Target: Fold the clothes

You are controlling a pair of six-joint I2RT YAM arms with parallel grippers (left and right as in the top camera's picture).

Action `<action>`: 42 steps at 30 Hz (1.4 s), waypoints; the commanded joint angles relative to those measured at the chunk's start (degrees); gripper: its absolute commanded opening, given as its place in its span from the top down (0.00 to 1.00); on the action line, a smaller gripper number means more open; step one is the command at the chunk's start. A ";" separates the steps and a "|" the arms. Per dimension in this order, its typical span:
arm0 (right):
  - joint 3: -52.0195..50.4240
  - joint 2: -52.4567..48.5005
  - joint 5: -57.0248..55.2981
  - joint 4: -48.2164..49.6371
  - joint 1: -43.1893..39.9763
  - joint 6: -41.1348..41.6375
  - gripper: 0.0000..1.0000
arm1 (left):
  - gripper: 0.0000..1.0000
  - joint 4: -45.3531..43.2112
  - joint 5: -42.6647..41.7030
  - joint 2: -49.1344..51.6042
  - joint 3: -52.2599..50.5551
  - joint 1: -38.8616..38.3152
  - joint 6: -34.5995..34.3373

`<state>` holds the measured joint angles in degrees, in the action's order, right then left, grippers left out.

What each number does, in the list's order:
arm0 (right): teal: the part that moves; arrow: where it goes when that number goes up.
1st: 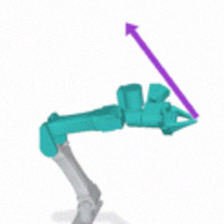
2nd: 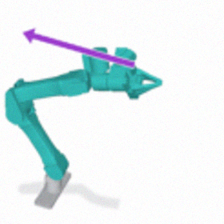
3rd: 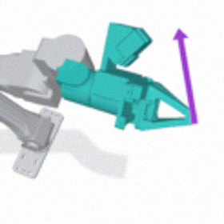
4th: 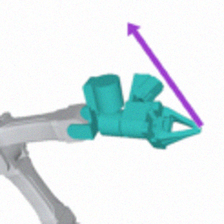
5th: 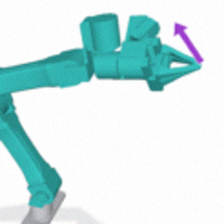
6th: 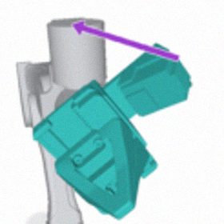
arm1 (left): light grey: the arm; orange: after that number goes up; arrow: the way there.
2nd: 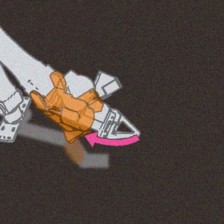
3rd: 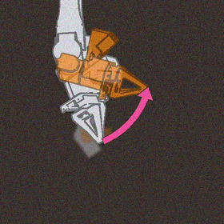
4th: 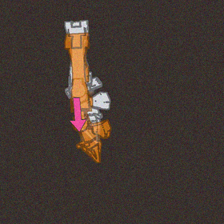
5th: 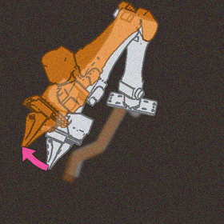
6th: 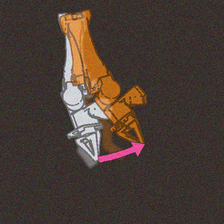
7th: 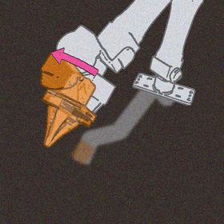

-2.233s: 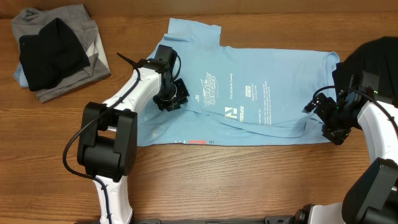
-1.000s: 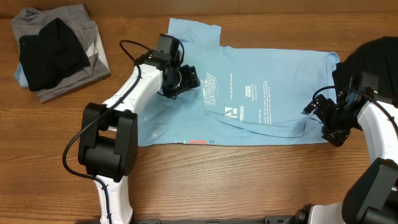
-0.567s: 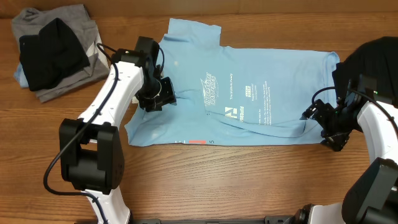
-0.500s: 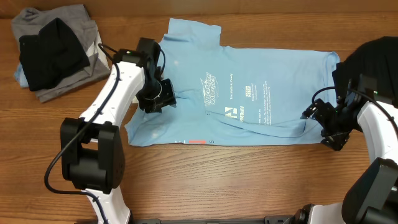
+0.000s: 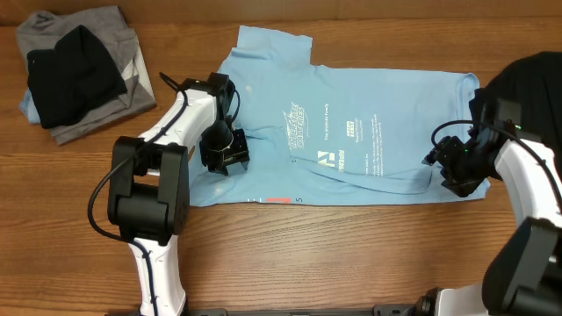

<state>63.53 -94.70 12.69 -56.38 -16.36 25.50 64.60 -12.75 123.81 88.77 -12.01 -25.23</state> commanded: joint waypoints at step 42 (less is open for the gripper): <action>-2.78 -7.56 -1.05 9.14 0.04 5.70 0.96 | 0.46 -0.42 4.55 1.31 -0.28 -0.33 1.07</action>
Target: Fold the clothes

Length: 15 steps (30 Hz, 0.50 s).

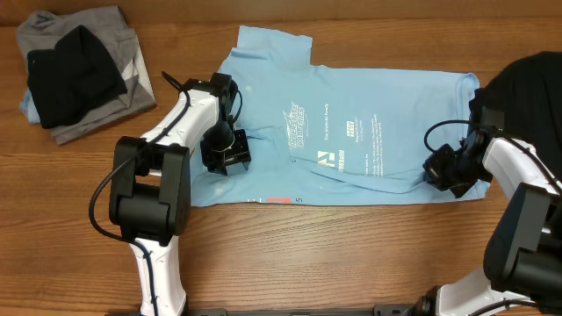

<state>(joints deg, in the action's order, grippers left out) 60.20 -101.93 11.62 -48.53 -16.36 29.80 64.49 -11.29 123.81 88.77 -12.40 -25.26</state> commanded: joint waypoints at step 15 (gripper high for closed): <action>2.56 -0.33 -0.20 14.21 -1.84 3.48 0.94 | 0.48 -0.42 4.44 1.31 -0.28 0.13 1.07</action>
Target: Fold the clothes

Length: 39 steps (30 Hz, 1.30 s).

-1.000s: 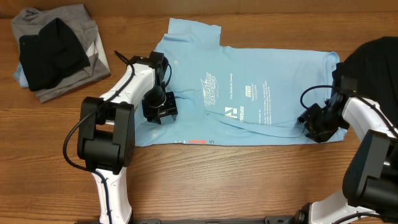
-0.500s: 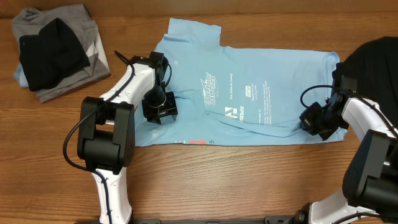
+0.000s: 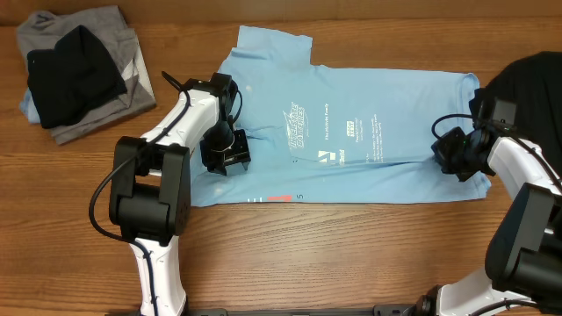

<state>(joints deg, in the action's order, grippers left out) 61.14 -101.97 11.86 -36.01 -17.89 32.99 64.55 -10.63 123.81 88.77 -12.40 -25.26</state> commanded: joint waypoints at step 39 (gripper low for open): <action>-2.16 -0.17 -3.04 -16.74 4.00 -8.81 0.74 | 0.64 4.02 7.19 0.79 0.72 24.79 1.33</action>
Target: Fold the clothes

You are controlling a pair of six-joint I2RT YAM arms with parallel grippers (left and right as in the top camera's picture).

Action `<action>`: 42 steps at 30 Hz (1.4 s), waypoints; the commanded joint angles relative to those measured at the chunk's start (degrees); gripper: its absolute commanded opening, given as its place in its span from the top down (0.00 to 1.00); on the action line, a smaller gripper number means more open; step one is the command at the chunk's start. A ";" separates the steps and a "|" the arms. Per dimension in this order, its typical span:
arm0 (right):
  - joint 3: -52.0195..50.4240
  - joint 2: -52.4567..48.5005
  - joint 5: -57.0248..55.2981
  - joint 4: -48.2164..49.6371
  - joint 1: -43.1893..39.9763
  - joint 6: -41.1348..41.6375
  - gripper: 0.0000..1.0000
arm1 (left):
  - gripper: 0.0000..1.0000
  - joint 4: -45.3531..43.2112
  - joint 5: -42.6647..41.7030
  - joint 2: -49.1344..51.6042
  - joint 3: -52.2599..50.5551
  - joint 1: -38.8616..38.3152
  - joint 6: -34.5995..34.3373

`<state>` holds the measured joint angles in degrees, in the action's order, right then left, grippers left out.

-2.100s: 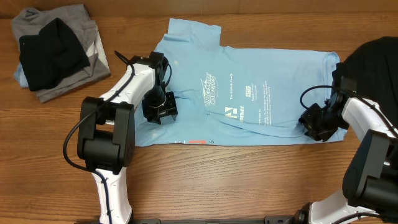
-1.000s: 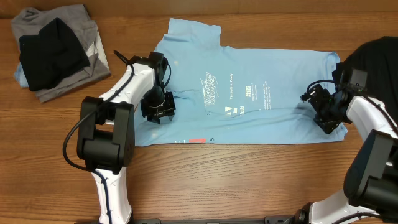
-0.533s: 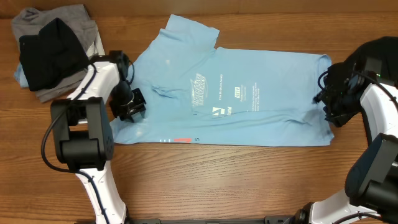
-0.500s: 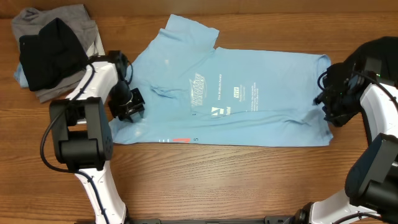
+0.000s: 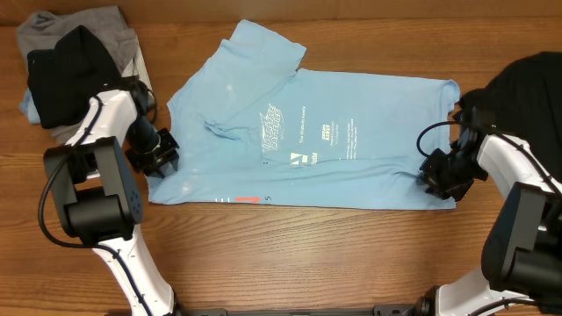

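Note:
A light blue T-shirt (image 5: 307, 145) with a printed chest lies spread face up on the wooden table, collar to the left and hem to the right. My left gripper (image 5: 159, 159) sits at the shirt's left lower edge by the sleeve, shut on the cloth. My right gripper (image 5: 436, 175) is at the lower right hem corner. Creases run toward it, and it looks shut on the fabric. The upper sleeve (image 5: 263, 44) lies flat at the top.
A stack of folded grey and black clothes (image 5: 75, 66) lies at the far left, just behind the left arm. A black garment (image 5: 527, 83) is heaped at the right edge. Bare wood (image 5: 307, 254) runs along the front of the table.
The left gripper has moved well to the left, and the whole shirt now lies further left and slightly rotated. The right gripper has shifted left and toward the front, staying at the hem.
The left gripper stayed on the shirt near the collar through the earlier moments. Meanwhile the right gripper was at different spots along the right hem, which was flatter by the last of them. Now the shirt lies further left, with both grippers at its ends.

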<state>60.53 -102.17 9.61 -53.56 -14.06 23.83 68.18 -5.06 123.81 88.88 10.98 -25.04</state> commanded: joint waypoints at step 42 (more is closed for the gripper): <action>0.68 3.21 3.61 1.20 -5.81 2.73 0.38 | 0.65 -1.84 -2.25 -5.68 0.42 -17.05 2.03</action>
<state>62.26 -98.35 11.81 -53.74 -19.79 26.85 66.37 -6.81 114.15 89.49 -5.50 -22.48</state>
